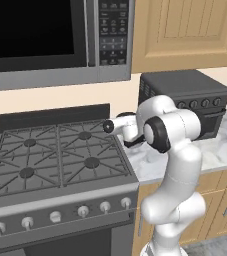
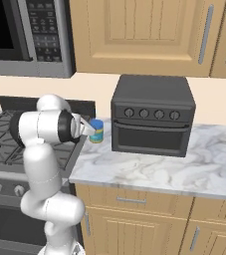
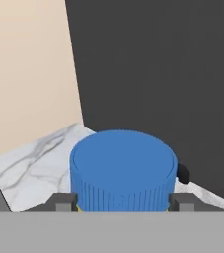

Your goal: Collect the paprika, mayonnaise, and shaker from the cabinet and place them next to the stove.

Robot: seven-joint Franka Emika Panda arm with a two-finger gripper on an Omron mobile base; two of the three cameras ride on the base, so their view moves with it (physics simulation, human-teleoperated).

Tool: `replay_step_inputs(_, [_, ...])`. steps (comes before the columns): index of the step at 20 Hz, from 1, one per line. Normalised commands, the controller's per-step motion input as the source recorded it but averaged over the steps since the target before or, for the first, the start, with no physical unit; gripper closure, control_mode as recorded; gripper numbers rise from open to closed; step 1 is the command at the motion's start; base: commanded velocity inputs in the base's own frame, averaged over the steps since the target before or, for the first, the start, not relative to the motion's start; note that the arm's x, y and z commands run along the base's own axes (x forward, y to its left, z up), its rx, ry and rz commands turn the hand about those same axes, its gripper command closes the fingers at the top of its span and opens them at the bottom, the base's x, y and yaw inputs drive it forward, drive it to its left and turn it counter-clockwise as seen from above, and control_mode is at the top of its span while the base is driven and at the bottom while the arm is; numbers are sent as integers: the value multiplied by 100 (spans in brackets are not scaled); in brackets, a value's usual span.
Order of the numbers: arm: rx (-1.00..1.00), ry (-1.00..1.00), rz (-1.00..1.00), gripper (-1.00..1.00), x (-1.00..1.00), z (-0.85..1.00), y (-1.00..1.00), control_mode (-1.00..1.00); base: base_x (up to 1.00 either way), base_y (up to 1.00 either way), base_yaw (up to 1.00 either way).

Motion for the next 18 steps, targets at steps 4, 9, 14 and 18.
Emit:
replay_step_inputs(4, [7,-6,0,100,0,-41,0,-100,0,0,0])
replay_step_inputs(9, [7,-11,0,100,0,-39,6,-100,0,0,0])
replay_step_inputs(14, [4,-8,0,-100,0,-41,7,-100,0,0,0])
replay_step_inputs(18, [4,-11,0,-100,-22,-26,0,-100,0,0,0])
